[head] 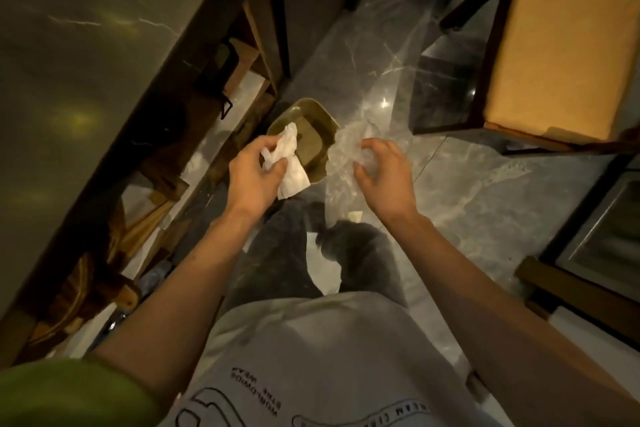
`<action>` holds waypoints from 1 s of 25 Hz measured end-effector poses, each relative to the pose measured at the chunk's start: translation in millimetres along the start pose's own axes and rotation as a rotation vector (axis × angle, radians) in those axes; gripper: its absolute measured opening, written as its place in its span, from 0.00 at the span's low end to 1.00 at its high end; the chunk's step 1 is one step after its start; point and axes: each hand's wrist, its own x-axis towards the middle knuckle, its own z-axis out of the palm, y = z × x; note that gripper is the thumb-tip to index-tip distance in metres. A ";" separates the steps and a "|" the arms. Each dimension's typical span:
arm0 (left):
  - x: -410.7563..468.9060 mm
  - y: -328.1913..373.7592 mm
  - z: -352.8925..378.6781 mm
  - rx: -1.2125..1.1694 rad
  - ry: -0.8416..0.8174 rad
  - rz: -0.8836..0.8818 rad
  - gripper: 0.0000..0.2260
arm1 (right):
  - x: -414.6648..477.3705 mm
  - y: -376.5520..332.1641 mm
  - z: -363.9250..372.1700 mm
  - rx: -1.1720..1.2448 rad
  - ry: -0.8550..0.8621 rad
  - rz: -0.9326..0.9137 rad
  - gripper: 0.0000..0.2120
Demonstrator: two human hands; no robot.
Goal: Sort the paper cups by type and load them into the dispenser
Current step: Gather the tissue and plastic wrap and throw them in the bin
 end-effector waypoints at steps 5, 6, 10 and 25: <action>68.0 -46.8 30.8 -0.029 0.023 -0.155 0.12 | 65.1 19.4 71.6 0.045 -0.121 0.113 0.16; 81.1 -56.9 40.2 -0.025 0.027 -0.183 0.12 | 79.0 27.0 83.8 0.052 -0.144 0.136 0.16; 116.5 -90.1 79.3 -0.013 0.030 -0.366 0.17 | 129.6 70.3 120.6 0.006 -0.191 0.123 0.18; 269.5 -216.0 180.8 0.350 -0.035 -0.186 0.18 | 258.1 180.0 287.2 -0.272 -0.387 -0.127 0.25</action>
